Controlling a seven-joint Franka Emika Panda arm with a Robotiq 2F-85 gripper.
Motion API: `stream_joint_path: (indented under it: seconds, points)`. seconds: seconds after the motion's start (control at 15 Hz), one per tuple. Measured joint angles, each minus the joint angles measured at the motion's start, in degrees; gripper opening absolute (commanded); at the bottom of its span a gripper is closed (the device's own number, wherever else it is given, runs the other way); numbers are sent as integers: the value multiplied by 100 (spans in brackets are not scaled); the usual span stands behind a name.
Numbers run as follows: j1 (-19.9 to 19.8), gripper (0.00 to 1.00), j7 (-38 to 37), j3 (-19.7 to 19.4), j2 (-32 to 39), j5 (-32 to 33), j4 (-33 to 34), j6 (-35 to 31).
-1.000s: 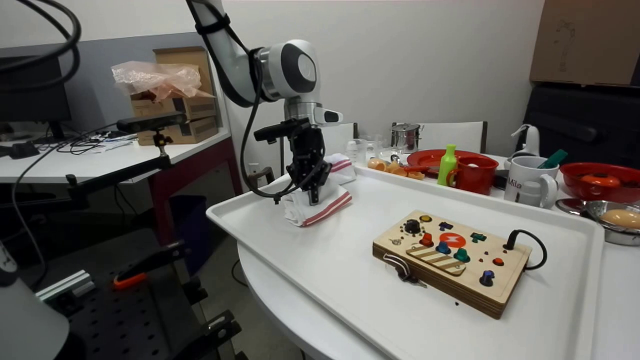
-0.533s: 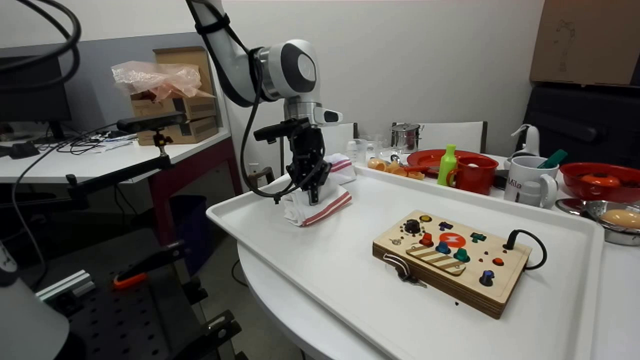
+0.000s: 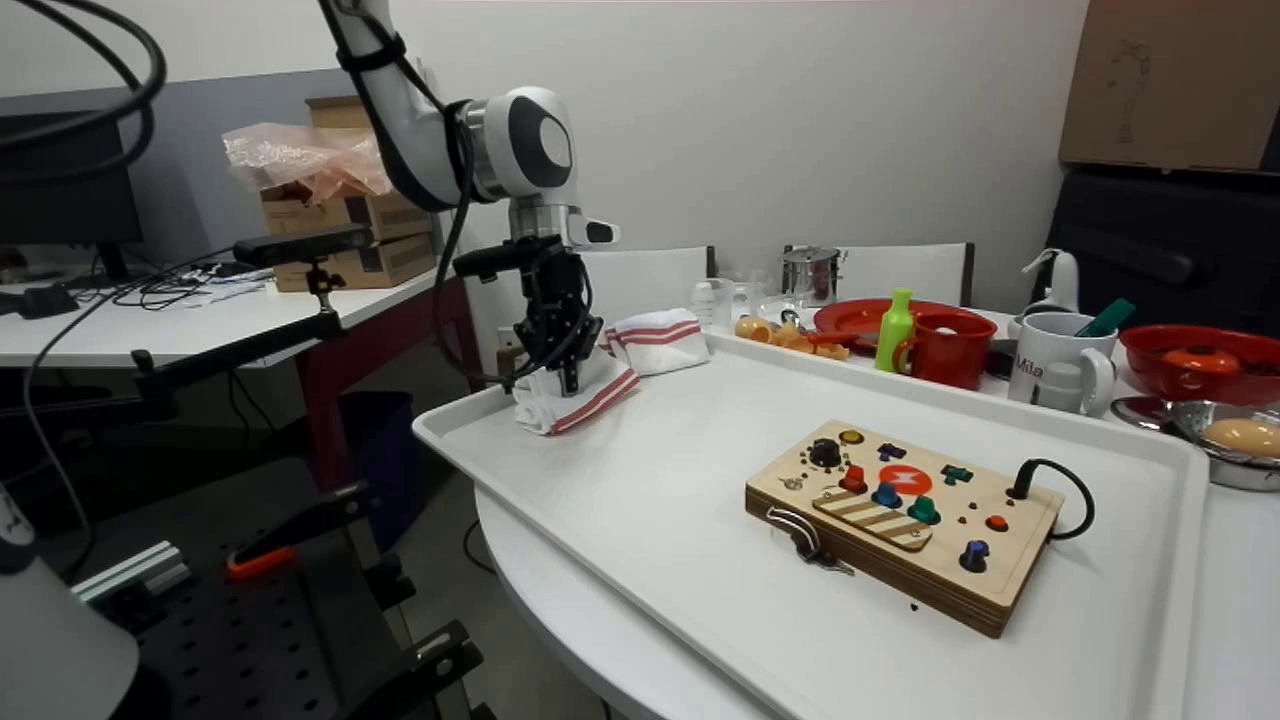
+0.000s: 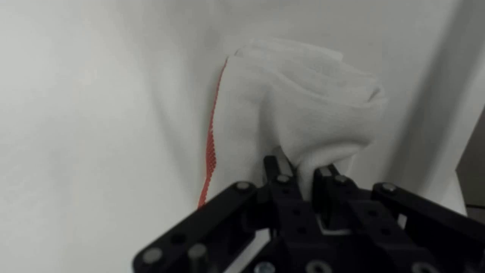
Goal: Use the white towel to wipe the table
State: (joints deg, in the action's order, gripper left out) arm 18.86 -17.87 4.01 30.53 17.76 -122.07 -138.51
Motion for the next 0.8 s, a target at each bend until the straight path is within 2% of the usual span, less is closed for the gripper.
stream_joint_path:
  seconds: [0.27,0.8]
  points:
    - [132,3,0,83,1,-5,-20,0]
    - [112,3,-18,99,-104,-362,-231,0]
